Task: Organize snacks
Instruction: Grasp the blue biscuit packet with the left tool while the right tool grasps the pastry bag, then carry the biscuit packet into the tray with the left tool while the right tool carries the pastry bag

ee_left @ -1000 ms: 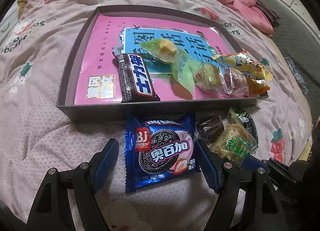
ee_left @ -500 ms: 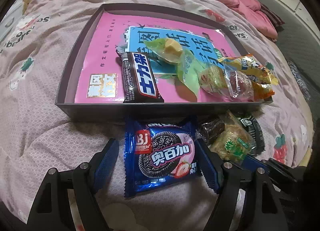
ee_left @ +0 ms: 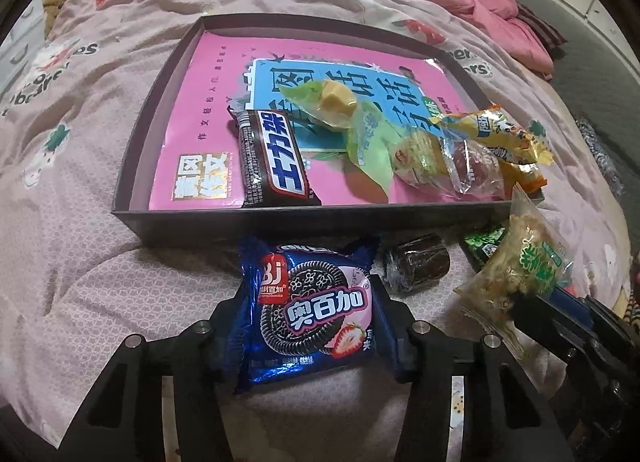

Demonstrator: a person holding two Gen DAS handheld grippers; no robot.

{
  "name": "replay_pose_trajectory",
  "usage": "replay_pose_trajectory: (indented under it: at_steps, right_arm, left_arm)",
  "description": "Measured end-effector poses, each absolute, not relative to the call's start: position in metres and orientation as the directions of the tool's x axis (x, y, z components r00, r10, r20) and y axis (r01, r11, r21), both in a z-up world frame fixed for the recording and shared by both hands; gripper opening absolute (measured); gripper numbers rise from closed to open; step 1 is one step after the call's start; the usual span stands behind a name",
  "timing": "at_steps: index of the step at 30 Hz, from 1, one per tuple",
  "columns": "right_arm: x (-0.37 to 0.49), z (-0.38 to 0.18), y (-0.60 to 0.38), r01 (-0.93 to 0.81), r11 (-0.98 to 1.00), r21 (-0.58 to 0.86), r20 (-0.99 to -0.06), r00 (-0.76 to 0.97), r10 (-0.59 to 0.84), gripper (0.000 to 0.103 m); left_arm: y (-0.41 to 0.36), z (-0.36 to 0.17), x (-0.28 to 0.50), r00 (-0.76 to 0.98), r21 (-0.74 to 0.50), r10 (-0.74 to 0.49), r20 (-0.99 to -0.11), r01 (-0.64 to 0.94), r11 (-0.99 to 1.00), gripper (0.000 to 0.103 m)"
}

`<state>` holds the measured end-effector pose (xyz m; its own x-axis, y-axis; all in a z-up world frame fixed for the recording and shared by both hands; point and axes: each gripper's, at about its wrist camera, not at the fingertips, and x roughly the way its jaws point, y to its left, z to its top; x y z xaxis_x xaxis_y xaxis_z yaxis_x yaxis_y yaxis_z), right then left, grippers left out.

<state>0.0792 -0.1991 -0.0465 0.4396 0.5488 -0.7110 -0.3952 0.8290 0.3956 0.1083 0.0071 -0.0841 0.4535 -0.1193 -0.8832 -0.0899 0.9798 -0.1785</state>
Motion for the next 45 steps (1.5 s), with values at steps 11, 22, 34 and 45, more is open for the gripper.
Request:
replay_pose_trajectory:
  at_steps: [11,22,34,45]
  right_arm:
    - [0.075,-0.027,-0.198,-0.451,0.826,0.336,-0.668,0.505,0.547,0.028]
    - [0.076,-0.012,-0.207,-0.465,0.827,0.316,-0.624,0.554,0.55,0.028]
    - [0.082,-0.002,-0.21,-0.462,0.842,0.278,-0.605,0.597,0.527,0.028]
    - [0.089,0.005,-0.214,-0.462,0.842,0.28,-0.579,0.618,0.532,0.028]
  left_arm:
    - [0.01,-0.051,0.085,0.509,-0.211,-0.151,-0.847,-0.061,0.976,0.054]
    - [0.006,-0.024,0.082,0.575,-0.221,-0.159,-0.803,-0.039,0.974,0.054]
    - [0.011,-0.015,0.086,0.604,-0.215,-0.134,-0.786,-0.063,0.975,0.054]
    - [0.015,-0.008,0.096,0.622,-0.207,-0.116,-0.774,-0.075,0.976,0.054]
